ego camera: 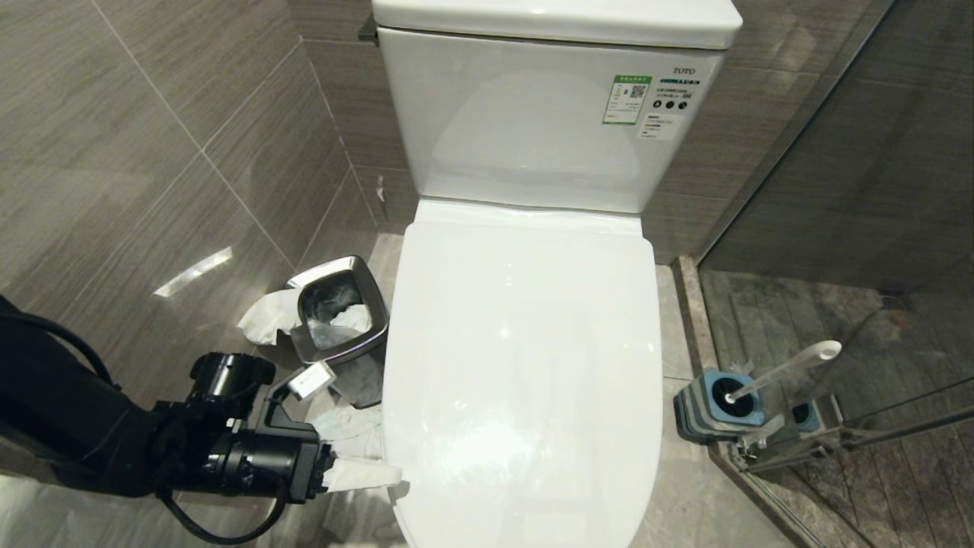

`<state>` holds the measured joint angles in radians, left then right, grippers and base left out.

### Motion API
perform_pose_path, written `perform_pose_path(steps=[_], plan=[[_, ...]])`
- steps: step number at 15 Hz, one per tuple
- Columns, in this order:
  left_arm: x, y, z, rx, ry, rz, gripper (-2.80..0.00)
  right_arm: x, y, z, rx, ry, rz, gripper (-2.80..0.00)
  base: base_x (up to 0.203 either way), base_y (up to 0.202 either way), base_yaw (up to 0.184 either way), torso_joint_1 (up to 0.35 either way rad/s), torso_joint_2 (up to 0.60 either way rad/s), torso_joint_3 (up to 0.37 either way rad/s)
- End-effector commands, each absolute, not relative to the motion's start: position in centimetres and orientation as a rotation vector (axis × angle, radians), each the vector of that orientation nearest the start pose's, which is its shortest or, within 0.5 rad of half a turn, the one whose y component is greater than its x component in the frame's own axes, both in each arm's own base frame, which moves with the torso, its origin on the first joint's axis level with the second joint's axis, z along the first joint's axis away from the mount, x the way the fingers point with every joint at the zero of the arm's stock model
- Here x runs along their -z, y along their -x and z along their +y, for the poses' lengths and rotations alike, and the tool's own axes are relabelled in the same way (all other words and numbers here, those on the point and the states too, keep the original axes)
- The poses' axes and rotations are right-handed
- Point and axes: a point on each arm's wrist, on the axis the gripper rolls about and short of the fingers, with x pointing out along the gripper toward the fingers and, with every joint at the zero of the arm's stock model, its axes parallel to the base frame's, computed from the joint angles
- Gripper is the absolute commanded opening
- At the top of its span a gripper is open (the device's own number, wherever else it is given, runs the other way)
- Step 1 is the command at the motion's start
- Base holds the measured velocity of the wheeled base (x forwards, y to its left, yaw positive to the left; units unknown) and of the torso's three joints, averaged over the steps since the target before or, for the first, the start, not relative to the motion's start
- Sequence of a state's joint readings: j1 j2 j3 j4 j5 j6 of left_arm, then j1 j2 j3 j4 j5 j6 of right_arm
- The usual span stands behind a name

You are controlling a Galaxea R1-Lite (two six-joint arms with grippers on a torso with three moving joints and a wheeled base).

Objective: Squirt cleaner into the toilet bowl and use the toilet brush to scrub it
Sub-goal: Use the left hand to lift the toilet lid slightly

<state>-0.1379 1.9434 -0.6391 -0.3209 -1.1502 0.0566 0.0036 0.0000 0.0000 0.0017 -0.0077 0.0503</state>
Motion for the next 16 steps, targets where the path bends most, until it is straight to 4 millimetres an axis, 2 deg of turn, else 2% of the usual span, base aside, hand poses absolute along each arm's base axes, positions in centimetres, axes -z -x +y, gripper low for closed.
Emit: perform_pose_path(steps=[1,8,16], plan=[[-5.7,-26.7,-6.3,1.207,0.451,0.895,0.00,-7.5,2.3,0.0,0.003,-0.051,0.003,-2.80,0.000,0.000,0.000,0.000,0.00,0.000],[-5.5,-25.1,-7.6,1.239,0.429,0.940,0.00,-7.5,2.3,0.0,0.003,-0.051,0.003,-2.80,0.000,0.000,0.000,0.000,0.00,0.000],[-5.8,-24.7,-8.4,1.297,0.445,0.946,0.00,-7.5,2.3,0.0,0.004,-0.051,0.003,-2.80,0.000,0.000,0.000,0.000,0.00,0.000]])
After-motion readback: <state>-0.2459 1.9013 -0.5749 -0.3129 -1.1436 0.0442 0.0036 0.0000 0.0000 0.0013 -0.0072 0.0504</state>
